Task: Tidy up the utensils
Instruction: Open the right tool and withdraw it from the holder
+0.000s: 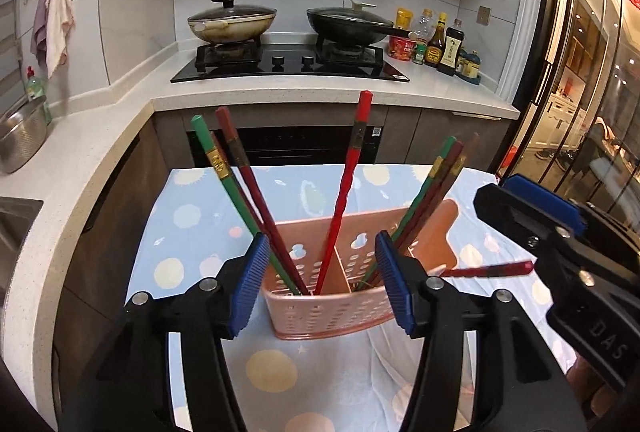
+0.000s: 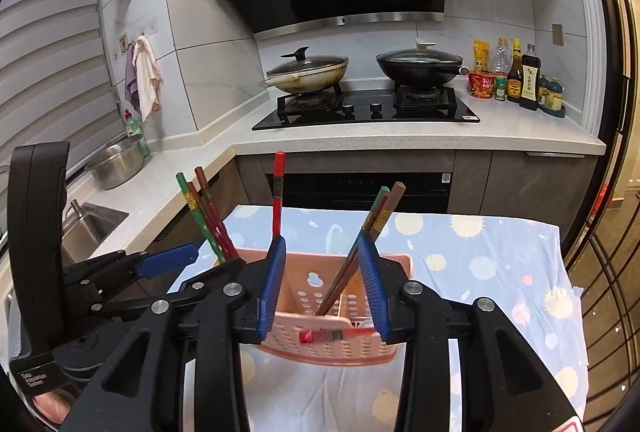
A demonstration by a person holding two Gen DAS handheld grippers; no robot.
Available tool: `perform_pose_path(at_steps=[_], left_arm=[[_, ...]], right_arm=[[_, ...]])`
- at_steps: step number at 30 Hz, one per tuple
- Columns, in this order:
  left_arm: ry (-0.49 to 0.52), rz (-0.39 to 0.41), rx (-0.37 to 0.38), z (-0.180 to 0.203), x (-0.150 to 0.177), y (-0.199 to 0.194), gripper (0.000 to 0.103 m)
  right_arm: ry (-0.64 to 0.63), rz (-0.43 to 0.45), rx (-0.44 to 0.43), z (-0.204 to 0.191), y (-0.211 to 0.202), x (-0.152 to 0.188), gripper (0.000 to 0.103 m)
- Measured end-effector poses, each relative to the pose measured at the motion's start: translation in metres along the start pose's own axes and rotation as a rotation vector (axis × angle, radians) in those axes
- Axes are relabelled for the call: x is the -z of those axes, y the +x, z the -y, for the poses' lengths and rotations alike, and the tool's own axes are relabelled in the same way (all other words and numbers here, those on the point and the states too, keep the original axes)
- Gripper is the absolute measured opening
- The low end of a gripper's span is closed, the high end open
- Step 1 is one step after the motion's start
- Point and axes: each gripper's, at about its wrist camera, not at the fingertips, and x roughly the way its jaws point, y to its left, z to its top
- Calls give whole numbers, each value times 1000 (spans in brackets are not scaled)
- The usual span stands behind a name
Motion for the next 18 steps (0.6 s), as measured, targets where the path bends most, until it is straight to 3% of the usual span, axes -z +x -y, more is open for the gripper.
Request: perform_pose_path(at_steps=[2, 5, 8, 18], left_arm=[[10, 18, -28, 2, 5, -8, 75], [44, 64, -87, 9, 16, -25, 91], [75, 74, -119, 14, 26, -36, 92], [60, 39, -126, 17, 56, -48, 96]], right_arm=[[5, 8, 9, 0, -10, 5, 53], [15, 21, 29, 2, -24, 15, 62], [28, 15, 66, 5, -36, 27, 66], [26, 4, 127, 8, -66, 62, 75]])
